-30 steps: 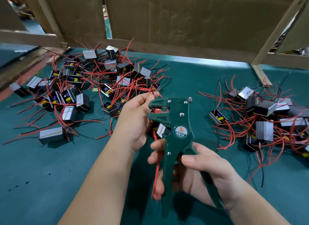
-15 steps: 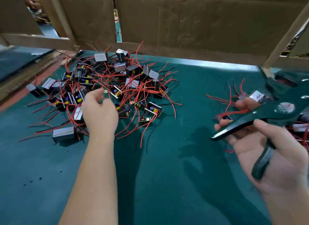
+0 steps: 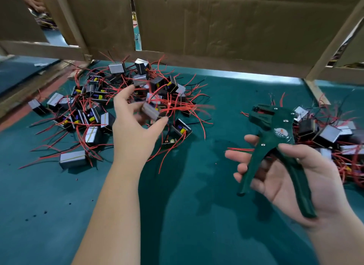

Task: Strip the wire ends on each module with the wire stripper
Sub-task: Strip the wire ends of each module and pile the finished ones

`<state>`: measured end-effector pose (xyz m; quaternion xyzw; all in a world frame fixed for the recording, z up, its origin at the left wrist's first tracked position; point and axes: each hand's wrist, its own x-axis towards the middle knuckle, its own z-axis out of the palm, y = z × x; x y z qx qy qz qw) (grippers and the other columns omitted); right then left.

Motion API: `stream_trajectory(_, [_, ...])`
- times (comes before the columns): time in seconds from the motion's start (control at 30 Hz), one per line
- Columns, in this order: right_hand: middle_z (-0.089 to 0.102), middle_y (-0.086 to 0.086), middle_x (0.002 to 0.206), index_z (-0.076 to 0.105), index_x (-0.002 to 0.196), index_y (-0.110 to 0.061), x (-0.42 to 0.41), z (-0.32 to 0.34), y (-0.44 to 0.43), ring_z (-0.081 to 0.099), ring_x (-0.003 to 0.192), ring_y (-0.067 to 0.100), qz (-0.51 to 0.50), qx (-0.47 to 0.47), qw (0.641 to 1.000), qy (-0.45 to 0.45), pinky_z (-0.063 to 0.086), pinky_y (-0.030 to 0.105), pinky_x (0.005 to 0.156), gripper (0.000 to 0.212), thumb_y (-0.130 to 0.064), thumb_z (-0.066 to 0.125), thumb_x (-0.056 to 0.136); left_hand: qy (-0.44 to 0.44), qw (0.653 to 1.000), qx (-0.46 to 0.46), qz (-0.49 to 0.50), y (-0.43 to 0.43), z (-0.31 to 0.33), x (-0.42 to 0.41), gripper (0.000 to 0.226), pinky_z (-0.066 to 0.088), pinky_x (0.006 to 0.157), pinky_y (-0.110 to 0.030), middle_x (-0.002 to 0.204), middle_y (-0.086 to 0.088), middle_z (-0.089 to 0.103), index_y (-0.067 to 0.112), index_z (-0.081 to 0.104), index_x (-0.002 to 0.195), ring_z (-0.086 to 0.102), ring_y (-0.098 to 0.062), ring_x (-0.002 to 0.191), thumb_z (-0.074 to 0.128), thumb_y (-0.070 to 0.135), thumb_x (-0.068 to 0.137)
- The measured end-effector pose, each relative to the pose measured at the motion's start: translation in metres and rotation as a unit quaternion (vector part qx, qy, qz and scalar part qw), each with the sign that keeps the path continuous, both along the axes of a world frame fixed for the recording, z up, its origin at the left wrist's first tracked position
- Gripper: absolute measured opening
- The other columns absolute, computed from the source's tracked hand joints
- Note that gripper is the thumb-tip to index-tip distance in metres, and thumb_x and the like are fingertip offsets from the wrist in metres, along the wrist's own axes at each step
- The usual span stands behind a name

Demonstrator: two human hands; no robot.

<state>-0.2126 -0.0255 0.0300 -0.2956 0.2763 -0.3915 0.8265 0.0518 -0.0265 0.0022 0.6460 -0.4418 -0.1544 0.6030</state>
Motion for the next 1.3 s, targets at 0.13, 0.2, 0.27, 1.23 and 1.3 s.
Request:
stream_trajectory(0.13, [0.066,0.032,0.100,0.071,0.106,-0.004,0.002,0.000,0.003,0.067,0.074,0.037,0.028,-0.017,0.999,-0.031,0.057,0.047,0.069,0.066,-0.027,0.085,0.045,0.051,0.979,-0.101,-0.168,0.000,0.011,-0.015,0.056,0.048,0.076,-0.017,0.103,0.007,0.056,0.033,0.051,0.107,0.058,-0.002,0.079,0.072,-0.001,0.069])
stream_trajectory(0.2, [0.066,0.031,0.098,0.070,0.107,-0.004,0.004,-0.001,0.005,0.067,0.075,0.037,0.036,-0.018,0.998,-0.044,0.056,0.047,0.070,0.065,-0.027,0.084,0.047,0.126,0.957,-0.115,-0.236,0.001,0.013,-0.022,0.050,0.051,0.076,-0.021,0.095,0.005,0.061,0.024,0.053,0.103,0.063,-0.008,0.084,0.064,-0.011,0.068])
stream_trajectory(0.27, [0.066,0.030,0.098,0.070,0.107,-0.004,0.007,-0.003,0.005,0.067,0.076,0.037,0.031,-0.017,0.998,-0.055,0.056,0.047,0.071,0.064,-0.026,0.083,0.048,0.210,0.932,-0.104,-0.276,0.001,0.017,-0.028,0.048,0.053,0.075,-0.025,0.096,0.004,0.063,0.019,0.052,0.103,0.067,-0.014,0.088,0.057,-0.012,0.065])
stream_trajectory(1.23, [0.060,0.032,0.087,0.064,0.113,0.002,0.024,-0.014,0.016,0.061,0.074,0.043,0.129,-0.025,0.991,0.019,0.051,0.056,0.073,0.066,-0.025,0.083,0.056,0.225,0.945,0.017,-0.236,0.003,0.018,-0.047,0.027,0.047,0.058,-0.015,0.084,0.008,0.074,0.022,0.071,0.063,0.051,-0.002,0.052,0.061,0.016,0.088])
stream_trajectory(1.3, [0.060,0.031,0.089,0.062,0.116,0.001,0.024,-0.013,0.017,0.061,0.076,0.042,0.147,-0.034,0.989,-0.004,0.050,0.056,0.076,0.062,-0.024,0.080,0.062,0.227,0.949,0.013,-0.219,0.003,0.019,-0.048,0.015,0.045,0.056,-0.015,0.079,0.007,0.073,0.027,0.074,0.063,0.048,-0.003,0.049,0.072,0.027,0.077])
